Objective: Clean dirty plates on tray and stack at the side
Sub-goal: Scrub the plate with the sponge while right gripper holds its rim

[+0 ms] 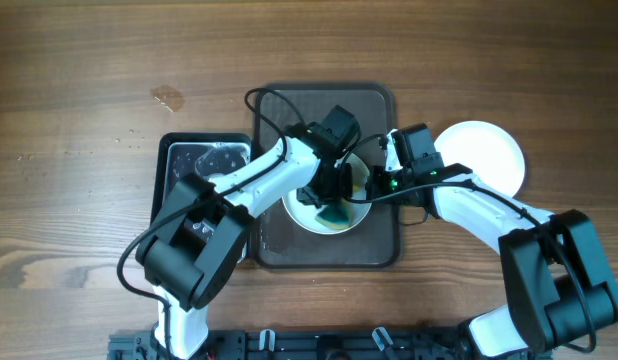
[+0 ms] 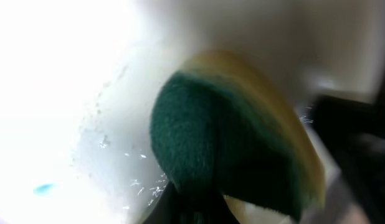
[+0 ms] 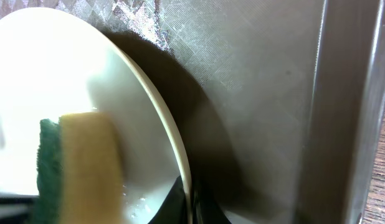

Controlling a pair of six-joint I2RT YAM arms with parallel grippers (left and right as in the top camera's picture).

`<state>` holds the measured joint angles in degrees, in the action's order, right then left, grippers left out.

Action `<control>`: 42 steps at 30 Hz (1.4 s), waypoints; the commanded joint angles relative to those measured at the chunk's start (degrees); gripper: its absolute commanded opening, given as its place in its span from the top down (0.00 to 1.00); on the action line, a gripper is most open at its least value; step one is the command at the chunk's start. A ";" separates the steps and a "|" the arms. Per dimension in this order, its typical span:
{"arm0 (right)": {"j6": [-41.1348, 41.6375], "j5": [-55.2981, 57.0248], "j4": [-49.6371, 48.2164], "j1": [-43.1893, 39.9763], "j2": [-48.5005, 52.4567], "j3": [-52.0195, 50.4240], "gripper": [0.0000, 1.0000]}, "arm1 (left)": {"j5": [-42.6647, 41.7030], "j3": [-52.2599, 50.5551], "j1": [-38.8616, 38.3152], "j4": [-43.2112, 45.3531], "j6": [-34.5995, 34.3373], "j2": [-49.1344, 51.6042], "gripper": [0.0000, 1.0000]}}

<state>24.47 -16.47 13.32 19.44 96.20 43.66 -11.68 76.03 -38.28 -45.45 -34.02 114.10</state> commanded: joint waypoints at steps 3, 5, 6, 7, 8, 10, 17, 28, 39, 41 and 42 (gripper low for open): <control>1.05 2.01 1.07 -0.02 1.40 -1.01 0.95 | 20.57 -0.39 4.09 -4.72 -1.05 0.76 0.96; 1.05 1.97 1.07 -0.02 1.40 -1.01 0.96 | 24.65 -0.39 4.81 -6.05 -1.05 0.76 0.96; 1.05 1.95 1.07 -0.02 1.40 -1.01 0.96 | 26.93 -0.39 5.16 -6.62 -1.05 0.76 0.96; 1.03 1.81 1.07 -0.02 1.40 -1.01 0.96 | 29.16 -0.39 5.57 -6.97 -1.03 0.76 0.96; 1.05 1.79 1.07 -0.02 1.40 -1.01 0.96 | 30.03 -0.39 5.99 -6.82 -0.98 0.76 0.96; 1.05 1.79 1.05 -0.02 1.40 -1.01 0.96 | 29.92 -0.39 6.21 -6.25 -0.98 0.76 0.96; 0.90 1.81 1.07 -0.02 1.40 -1.01 0.96 | -2.36 -0.39 5.77 6.32 -0.96 1.40 0.96; -1.64 1.42 2.36 0.50 1.40 -1.01 0.95 | -10.93 -0.39 -0.57 14.93 -1.01 3.39 0.96; -1.75 1.42 2.38 0.63 1.40 -1.01 0.96 | -7.96 -0.39 0.48 3.80 2.29 4.94 0.96; -1.44 1.42 2.36 0.63 1.40 -1.01 0.96 | -2.05 -0.39 1.09 -0.48 2.29 4.85 0.96; -1.36 1.42 2.36 0.63 1.40 -1.01 0.96 | 1.25 -0.39 1.46 -2.29 2.27 4.79 0.96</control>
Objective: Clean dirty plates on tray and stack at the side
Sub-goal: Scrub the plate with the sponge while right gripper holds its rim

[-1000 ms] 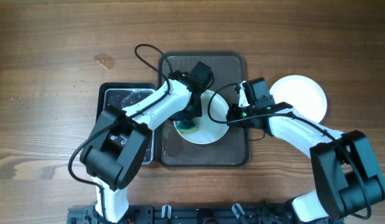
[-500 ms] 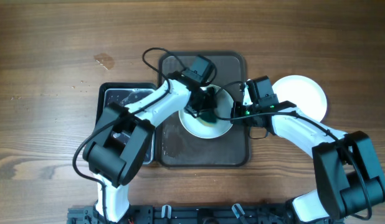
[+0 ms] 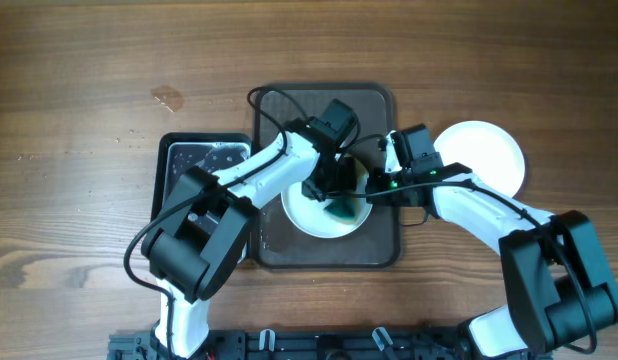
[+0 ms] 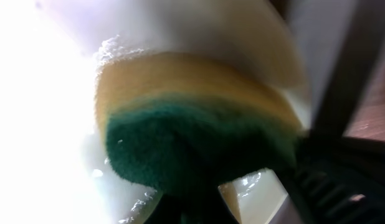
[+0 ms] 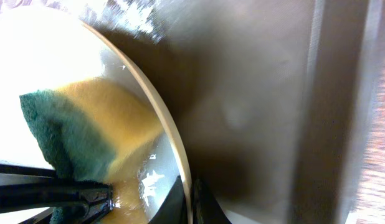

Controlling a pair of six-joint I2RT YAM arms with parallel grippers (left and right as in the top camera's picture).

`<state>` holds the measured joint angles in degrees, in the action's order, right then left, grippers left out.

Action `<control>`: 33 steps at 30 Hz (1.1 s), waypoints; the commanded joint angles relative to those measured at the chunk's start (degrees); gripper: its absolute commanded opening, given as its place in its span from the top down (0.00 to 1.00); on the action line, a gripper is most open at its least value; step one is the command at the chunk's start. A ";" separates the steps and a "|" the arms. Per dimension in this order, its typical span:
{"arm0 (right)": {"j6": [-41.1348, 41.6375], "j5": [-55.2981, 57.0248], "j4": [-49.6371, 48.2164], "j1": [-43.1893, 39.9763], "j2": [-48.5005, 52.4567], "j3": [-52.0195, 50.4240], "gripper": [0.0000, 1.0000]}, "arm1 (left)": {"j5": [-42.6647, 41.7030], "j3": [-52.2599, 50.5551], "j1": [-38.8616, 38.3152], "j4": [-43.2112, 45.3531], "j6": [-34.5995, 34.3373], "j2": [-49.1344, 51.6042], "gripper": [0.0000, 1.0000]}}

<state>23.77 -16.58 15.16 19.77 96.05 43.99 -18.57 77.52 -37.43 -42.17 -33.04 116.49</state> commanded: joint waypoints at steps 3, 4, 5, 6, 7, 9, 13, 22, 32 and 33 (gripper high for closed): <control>-0.63 1.53 0.52 0.31 1.55 -1.33 0.96 | 16.79 -1.86 2.12 -9.42 1.22 1.40 0.96; -0.55 1.53 0.52 0.31 1.55 -1.33 0.96 | 19.65 -1.86 2.91 -10.47 1.05 0.76 0.96; -0.04 1.55 0.52 0.31 1.55 -1.33 0.96 | 22.25 -1.86 3.87 -11.37 1.03 -0.07 0.96; 0.28 1.53 0.52 0.31 1.55 -1.33 0.96 | 24.61 -1.86 4.92 -12.20 0.85 -1.09 0.96; 0.42 1.53 0.50 0.31 1.55 -1.33 0.96 | 26.21 -1.86 5.57 -12.81 0.11 -1.81 0.96; 0.39 1.53 0.44 0.31 1.55 -1.33 0.96 | 28.74 -1.86 7.13 -13.20 -0.50 -3.37 0.96; 0.39 1.53 0.17 0.31 1.55 -1.33 0.96 | 28.81 -1.88 8.83 -10.75 -0.20 -3.76 0.96; -0.26 1.53 0.07 0.31 1.55 -1.33 0.96 | 3.85 -1.88 5.44 2.93 -0.46 -3.34 0.96; -0.68 1.53 -0.37 0.31 1.55 -1.33 0.96 | -7.52 -1.88 0.94 5.35 -0.42 -0.24 0.96; -0.68 1.53 -0.35 0.31 1.55 -1.33 0.96 | -7.13 -1.88 0.94 4.48 -0.22 -0.20 0.96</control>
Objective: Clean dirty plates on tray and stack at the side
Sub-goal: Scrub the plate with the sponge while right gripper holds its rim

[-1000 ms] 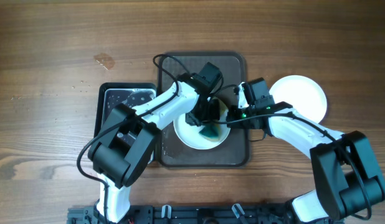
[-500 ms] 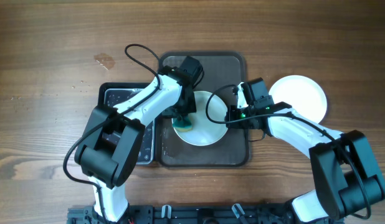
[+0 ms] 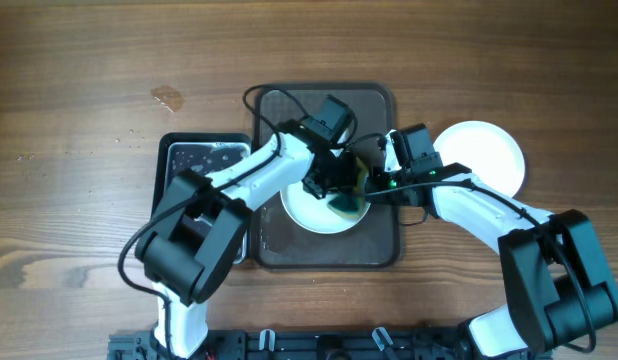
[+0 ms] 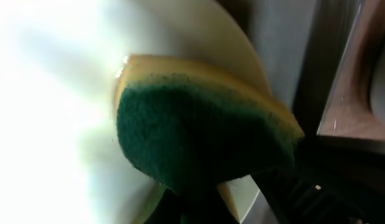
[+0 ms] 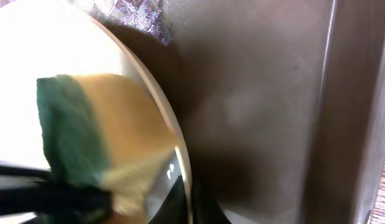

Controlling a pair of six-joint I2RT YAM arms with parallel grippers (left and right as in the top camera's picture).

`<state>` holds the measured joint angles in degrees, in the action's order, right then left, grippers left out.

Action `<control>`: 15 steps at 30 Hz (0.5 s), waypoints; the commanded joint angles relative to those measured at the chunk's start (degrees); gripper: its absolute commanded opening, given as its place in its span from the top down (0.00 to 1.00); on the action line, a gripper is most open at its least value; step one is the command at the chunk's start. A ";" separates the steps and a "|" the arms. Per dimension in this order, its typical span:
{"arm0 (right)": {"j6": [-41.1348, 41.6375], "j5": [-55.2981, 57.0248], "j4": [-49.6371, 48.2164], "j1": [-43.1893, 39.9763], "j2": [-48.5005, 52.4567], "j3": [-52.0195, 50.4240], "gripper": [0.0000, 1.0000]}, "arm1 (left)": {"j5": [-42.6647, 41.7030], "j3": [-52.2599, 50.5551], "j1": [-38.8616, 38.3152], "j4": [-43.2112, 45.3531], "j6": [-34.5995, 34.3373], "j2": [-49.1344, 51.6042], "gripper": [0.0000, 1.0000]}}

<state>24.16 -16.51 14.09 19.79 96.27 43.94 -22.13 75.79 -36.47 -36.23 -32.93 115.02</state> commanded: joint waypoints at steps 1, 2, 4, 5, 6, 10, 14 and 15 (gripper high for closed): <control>-1.07 1.46 0.72 0.28 1.33 -1.29 0.96 | -2.60 -0.15 0.09 -2.45 -0.31 1.27 0.96; -1.07 1.44 0.74 0.28 1.33 -1.29 0.96 | -0.42 -0.15 0.26 -3.82 -0.31 1.27 0.96; -1.07 1.44 0.76 0.28 1.33 -1.29 0.96 | 6.19 -0.15 0.63 -7.04 -0.33 1.27 0.96; -1.07 1.44 0.76 0.28 1.33 -1.29 0.96 | 9.64 -0.15 0.90 -8.68 -0.33 1.27 0.96; -1.07 1.44 0.74 0.28 1.33 -1.29 0.96 | 13.05 -0.15 1.22 -10.40 -0.33 1.27 0.96; -1.05 1.44 0.74 0.28 1.33 -1.29 0.96 | 20.35 -0.15 3.10 -13.88 -0.63 1.14 0.96; -1.05 1.44 0.74 0.28 1.33 -1.29 0.96 | 26.51 -0.15 6.40 -16.63 -5.18 -1.31 0.96; -1.05 1.44 0.74 0.28 1.33 -1.29 0.96 | 27.04 -0.15 7.10 -16.85 -5.42 -2.10 0.96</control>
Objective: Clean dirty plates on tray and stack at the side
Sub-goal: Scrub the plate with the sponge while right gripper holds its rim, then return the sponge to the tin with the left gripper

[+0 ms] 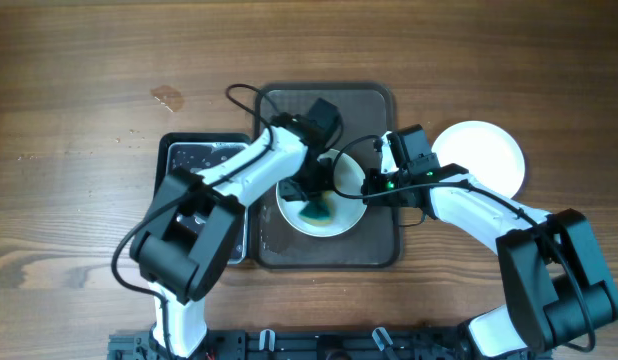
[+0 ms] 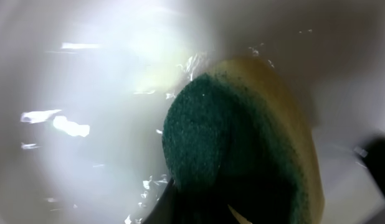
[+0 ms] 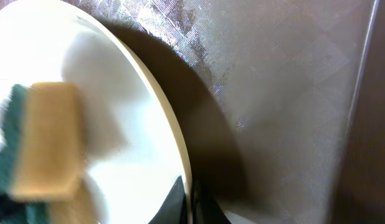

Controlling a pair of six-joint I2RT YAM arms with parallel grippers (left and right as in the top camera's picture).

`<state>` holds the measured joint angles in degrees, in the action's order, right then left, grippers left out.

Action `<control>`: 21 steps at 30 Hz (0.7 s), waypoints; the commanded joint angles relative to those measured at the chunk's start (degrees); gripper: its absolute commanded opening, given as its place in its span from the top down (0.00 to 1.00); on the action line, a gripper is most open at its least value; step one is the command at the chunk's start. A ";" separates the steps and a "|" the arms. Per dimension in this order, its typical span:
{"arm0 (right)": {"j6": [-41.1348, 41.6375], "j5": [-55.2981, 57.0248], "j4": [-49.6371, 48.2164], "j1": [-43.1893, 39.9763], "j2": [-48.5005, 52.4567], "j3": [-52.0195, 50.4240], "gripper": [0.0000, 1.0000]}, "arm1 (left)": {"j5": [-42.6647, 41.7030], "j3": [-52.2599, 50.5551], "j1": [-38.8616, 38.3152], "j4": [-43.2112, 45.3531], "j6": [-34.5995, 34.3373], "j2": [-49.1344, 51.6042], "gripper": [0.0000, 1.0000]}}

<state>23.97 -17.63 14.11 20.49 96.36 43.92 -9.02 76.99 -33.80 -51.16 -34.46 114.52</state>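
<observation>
A white plate sits tilted over the dark tray. My right gripper is shut on the plate's right rim. My left gripper is shut on a green and yellow sponge, pressed against the wet inside of the plate. The sponge fills the left wrist view, and the sponge shows at the left of the right wrist view. A clean white plate lies on the table to the right of the tray.
A black tub of water stands left of the tray. Cables loop over the tray's back left corner. A small stain marks the wooden table at the back left.
My left gripper has moved the sponge left, from the plate's right part near the rim to its lower left part. My right gripper still holds the rim in the same place.
Throughout, my right gripper held the plate's rim over the tray. My left gripper had the sponge at the plate's lower middle, then at the right part by the rim twice, and now has it left of the middle.
</observation>
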 commanded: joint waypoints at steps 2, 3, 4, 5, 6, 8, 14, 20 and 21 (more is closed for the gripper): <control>-0.85 2.56 0.76 -0.42 1.25 -1.27 0.96 | 14.45 -1.36 6.01 -2.32 -5.14 -3.41 0.96; -0.85 2.56 0.76 -0.42 1.25 -1.27 0.96 | 14.36 -1.36 6.82 -2.32 -5.53 -4.46 0.96; -0.85 2.56 0.76 -0.42 1.25 -1.27 0.96 | 13.68 -1.36 7.39 -2.19 -5.49 -5.35 0.96; -0.85 2.56 0.74 -0.42 1.25 -1.27 0.96 | 12.22 -1.36 7.87 -1.84 -5.18 -6.40 0.96; -0.85 2.56 0.72 -0.42 1.25 -1.27 0.96 | 9.01 -1.36 8.07 -0.83 -2.67 -7.61 0.96; -0.85 2.56 0.76 -0.42 1.25 -1.27 0.95 | 3.21 -1.36 8.07 0.37 0.92 -9.33 0.96; -1.07 2.56 1.60 -0.42 1.25 -1.27 0.96 | -1.84 -1.36 13.92 -4.92 4.11 -21.03 0.96; -1.88 2.60 1.55 -0.42 1.25 -1.27 0.96 | 12.04 -1.81 25.94 -13.68 4.02 -26.34 0.96; -2.73 2.58 1.55 -0.42 1.25 -1.27 0.96 | 13.92 -3.54 27.19 -12.98 3.67 -26.23 0.96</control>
<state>23.73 -17.72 14.50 20.43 96.38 43.92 -3.40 75.81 -9.82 -64.36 -31.73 87.81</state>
